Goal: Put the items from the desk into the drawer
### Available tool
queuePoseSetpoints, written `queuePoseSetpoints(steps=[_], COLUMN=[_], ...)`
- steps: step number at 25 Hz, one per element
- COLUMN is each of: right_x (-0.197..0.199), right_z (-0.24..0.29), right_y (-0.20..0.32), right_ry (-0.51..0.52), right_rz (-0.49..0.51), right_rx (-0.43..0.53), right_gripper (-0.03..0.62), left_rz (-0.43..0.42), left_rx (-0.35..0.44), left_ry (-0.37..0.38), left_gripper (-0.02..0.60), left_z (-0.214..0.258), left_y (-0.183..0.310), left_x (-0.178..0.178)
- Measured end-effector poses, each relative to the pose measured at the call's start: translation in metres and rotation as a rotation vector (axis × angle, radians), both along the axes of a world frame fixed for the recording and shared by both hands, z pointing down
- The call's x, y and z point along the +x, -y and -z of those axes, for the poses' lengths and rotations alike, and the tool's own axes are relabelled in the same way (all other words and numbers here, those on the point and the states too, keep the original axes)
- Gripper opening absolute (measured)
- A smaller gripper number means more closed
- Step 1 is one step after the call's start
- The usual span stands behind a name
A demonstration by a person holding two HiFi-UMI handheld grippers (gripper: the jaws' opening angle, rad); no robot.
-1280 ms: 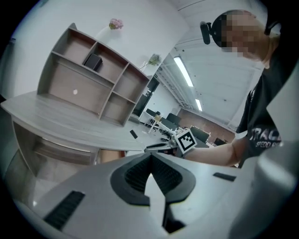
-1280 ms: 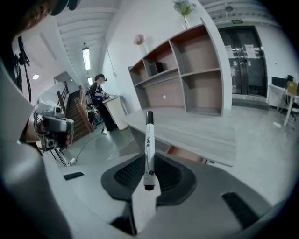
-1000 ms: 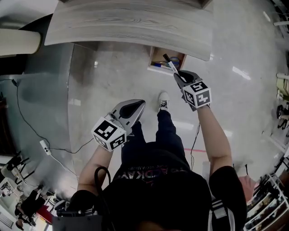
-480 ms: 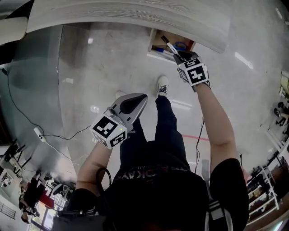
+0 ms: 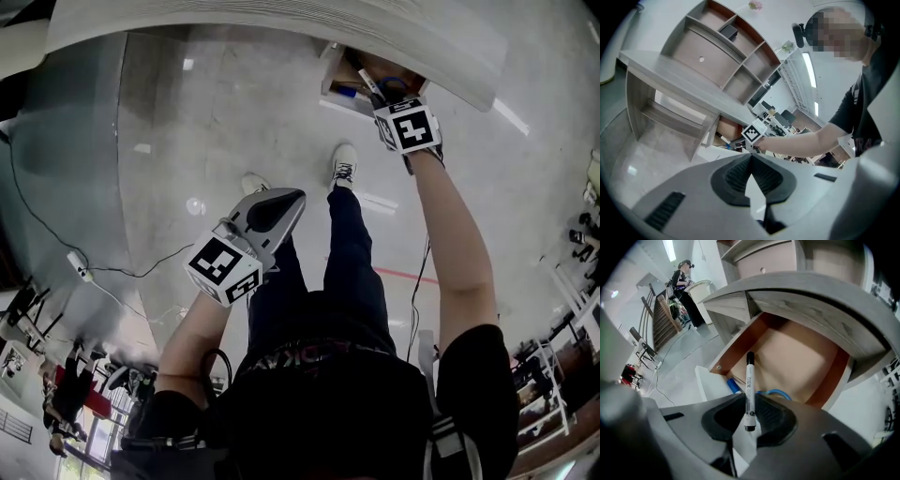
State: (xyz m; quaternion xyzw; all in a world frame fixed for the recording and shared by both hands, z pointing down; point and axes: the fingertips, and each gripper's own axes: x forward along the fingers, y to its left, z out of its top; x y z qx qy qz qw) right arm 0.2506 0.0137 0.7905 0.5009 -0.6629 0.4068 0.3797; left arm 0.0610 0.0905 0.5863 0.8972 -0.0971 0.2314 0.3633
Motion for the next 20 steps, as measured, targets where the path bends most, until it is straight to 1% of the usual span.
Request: queuePoseSetpoints(steps=[6,9,12,13,15,17,20], right_x=[0.0,0.0,0.001,0.001,0.0,-0.006,-0.025], right_z=[-0.001,-0.001,0.004,0.008,0.02,0.036,0.077], right_y=[0.001,0.0,0.004,0.005,0.008,0.01,0.009], right_ry=[-0.012,0.0,0.01,0.014,0.032,0.09,0.248], right_rz=[0.003,-0.006,-0.013,-0.014,-0.017,-0.033,-0.086], right_rx=[-0.005,-0.007,0.014,0.029,0.075,0.13,0.231], right_gripper=[0.083,0.111,0.113,0.108,0.025,0.018,0.018], left_rz=[0.014,0.014,0.017,0.017,0.017,0.015,0.009], left_rx=[0.001,0.005,0.018,0.022,0.033,0.046,0.073], left_ry=[-0.006,-0.008,-0.015,-0.018,-0.025,-0.032,-0.043], left_gripper=[0.011,0.011,0.011,0.011,0.011,0.011,0.011], left_z=[0.002,0.003,0.006,0.006,0.008,0.012,0.024], left_y=[0.005,0.005,0.007,0.007,0.008,0.009,0.007], left_x=[-0.004,-0.004,-0.003,-0.003,-0.001,0.0,0.0])
